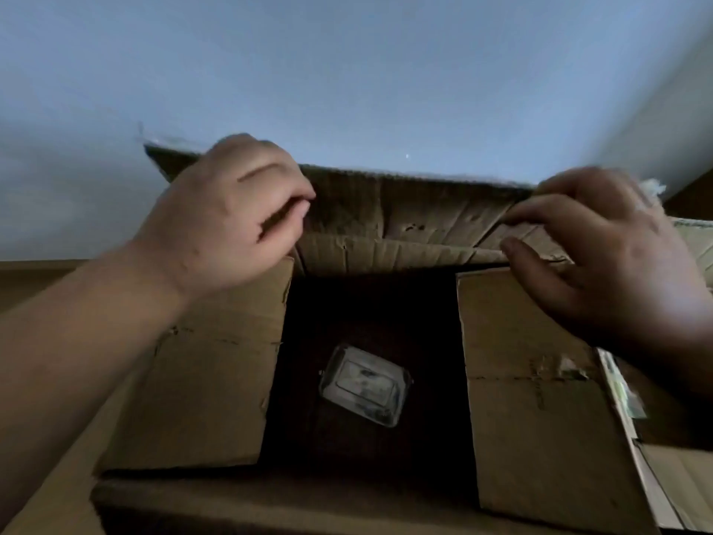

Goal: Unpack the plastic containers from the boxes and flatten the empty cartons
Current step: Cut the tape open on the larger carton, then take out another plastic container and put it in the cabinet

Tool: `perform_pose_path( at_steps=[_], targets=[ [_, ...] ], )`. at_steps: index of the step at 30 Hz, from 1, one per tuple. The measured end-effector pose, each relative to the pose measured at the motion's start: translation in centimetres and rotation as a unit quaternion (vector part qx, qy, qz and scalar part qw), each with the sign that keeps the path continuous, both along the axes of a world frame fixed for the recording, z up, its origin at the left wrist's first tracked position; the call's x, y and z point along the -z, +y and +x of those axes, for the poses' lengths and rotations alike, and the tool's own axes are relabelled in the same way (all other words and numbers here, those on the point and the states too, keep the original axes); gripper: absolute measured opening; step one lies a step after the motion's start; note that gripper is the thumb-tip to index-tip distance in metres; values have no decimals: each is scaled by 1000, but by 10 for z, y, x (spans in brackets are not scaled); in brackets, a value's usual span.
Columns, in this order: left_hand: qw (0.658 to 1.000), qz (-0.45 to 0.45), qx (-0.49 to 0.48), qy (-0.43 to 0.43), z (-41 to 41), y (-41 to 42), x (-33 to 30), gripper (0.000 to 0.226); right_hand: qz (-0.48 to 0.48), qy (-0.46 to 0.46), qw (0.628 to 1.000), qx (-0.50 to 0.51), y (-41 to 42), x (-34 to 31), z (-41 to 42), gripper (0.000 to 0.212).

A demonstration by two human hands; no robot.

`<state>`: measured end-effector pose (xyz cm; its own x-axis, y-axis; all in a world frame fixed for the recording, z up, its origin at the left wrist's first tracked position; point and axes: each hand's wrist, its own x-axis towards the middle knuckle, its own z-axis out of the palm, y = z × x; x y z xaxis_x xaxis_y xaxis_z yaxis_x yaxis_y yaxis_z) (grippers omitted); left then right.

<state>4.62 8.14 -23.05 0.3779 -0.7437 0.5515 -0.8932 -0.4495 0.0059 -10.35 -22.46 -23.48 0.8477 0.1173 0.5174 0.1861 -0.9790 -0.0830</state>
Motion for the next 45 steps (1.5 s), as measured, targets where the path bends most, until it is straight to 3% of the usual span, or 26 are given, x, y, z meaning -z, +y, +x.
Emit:
perform_pose_path(
  at_steps=[2, 4, 8, 11, 13, 15, 16, 19, 25, 28, 31, 33, 35, 37, 39, 41, 45],
  targets=[
    [997, 27, -66, -1, 27, 0, 6, 26, -7, 27, 995, 96, -15, -2, 17, 45],
    [989, 100, -106, 21, 46, 3, 23, 39, -18, 116, 982, 148, -20, 8, 25, 61],
    [960, 223, -137, 97, 59, 4, 53, 75, -50, 274, 945, 172, -27, 20, 43, 86],
    [910, 316, -174, 206, 62, 1, 71, 93, -63, 386, 908, 151, -25, 42, 53, 94],
    [886, 348, -184, 246, 62, -2, 77, 74, -48, 445, 884, 134, -24, 55, 58, 89],
    [885, 352, -196, 233, 64, -7, 79, 31, -39, 453, 880, 137, -25, 61, 61, 60],
    [884, 358, -202, 222, 65, -9, 78, 25, -46, 440, 886, 136, -26, 63, 63, 43],
    [876, 371, -206, 230, 66, -10, 75, 25, -78, 406, 901, 131, -28, 64, 66, 20],
    [855, 396, -210, 260, 55, 5, 72, 29, -82, 364, 922, 107, -16, 73, 69, 32],
    [894, 336, -185, 233, 41, 2, 73, 46, -102, 272, 954, 67, 3, 81, 60, 57],
    [959, 221, -113, 139, 23, -12, 76, 46, -111, 119, 986, -28, 32, 82, 46, 46],
    [988, 135, -51, 53, 10, -25, 79, 32, -111, 131, 982, -84, 54, 83, 40, 32],
    [990, 132, 12, 52, -11, -42, 92, 22, -98, 257, 955, -116, 74, 87, 39, 22],
    [940, 275, 8, 201, -35, -61, 112, 22, -85, 418, 898, -102, 85, 99, 40, 23],
    [846, 387, -67, 360, -47, -74, 144, 29, -50, 491, 865, -86, 88, 118, 42, 25],
    [792, 371, -113, 472, -46, -77, 178, 31, -2, 506, 859, -71, 84, 140, 45, 24],
    [739, 317, -185, 565, -33, -65, 227, 36, 29, 570, 821, -12, 70, 183, 49, 25]
  ],
)
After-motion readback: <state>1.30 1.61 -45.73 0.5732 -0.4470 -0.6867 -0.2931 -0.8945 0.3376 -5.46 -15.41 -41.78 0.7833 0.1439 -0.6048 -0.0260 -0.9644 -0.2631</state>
